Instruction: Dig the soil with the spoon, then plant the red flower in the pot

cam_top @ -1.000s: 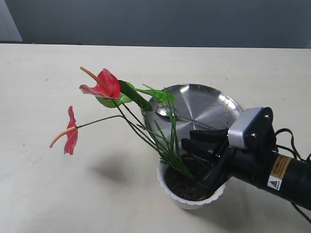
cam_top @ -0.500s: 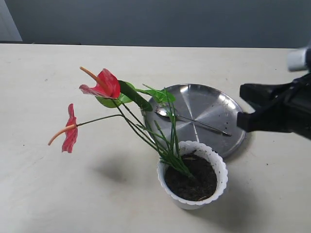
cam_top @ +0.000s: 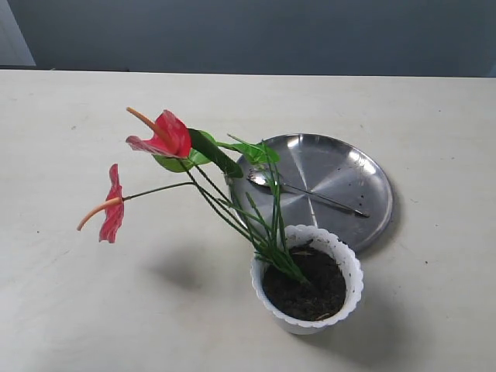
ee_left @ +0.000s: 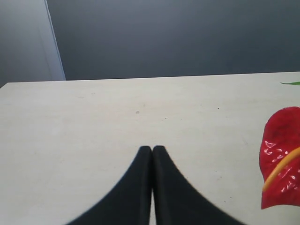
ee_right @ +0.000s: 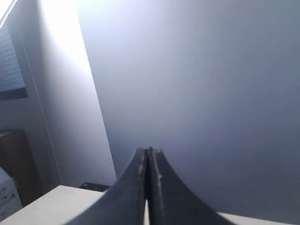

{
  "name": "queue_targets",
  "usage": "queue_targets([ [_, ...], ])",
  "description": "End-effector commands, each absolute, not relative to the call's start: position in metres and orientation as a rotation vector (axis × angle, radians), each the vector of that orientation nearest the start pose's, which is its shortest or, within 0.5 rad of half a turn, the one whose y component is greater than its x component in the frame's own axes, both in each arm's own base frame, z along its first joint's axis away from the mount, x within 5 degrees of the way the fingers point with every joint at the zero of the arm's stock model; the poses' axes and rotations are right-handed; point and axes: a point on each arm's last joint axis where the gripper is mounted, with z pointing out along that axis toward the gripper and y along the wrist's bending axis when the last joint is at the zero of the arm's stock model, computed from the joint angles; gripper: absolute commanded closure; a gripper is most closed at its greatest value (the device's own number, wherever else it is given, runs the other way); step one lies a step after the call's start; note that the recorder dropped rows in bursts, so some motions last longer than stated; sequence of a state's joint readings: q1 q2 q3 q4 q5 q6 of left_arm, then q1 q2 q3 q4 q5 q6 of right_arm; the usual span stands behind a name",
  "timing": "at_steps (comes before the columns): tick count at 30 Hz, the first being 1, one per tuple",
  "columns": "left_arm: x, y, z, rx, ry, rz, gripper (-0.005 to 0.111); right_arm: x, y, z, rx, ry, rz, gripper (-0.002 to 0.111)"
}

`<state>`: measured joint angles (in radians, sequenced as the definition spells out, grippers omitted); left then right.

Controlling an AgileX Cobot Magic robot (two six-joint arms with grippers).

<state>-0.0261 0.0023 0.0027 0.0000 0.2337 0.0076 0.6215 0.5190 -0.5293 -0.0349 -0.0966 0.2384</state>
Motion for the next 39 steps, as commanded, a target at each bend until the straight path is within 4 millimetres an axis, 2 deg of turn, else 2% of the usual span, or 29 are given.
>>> queue_targets([
  [1, 0.055, -0.002, 0.192, 0.033, 1.716, -0.019, 0.106, 0.078, 0.055, 0.354, -0.347, 1.462, 0.614, 0.109],
  [3, 0.055, -0.002, 0.192, 0.033, 1.716, -0.019, 0.106, 0.078, 0.054, 0.337, -0.374, 1.596, 0.572, 0.109],
  [6, 0.055, -0.002, 0.192, 0.033, 1.716, -0.019, 0.106, 0.076, 0.049, 0.313, -0.404, 1.687, 0.501, 0.109],
  [13, 0.055, -0.002, 0.192, 0.033, 1.716, -0.019, 0.106, 0.06, 0.027, 0.276, -0.262, 1.621, 0.417, 0.109],
  [22, 0.055, -0.002, 0.192, 0.033, 1.716, -0.019, 0.106, 0.056, 0.021, 0.262, -0.272, 1.668, 0.339, 0.109],
  [33, 0.055, -0.002, 0.192, 0.033, 1.716, -0.019, 0.106, 0.051, 0.021, 0.203, -0.252, 1.665, 0.39, 0.109],
  [39, 0.055, -0.002, 0.192, 0.033, 1.716, -0.019, 0.106, 0.051, 0.022, 0.194, -0.332, 1.678, 0.324, 0.109],
])
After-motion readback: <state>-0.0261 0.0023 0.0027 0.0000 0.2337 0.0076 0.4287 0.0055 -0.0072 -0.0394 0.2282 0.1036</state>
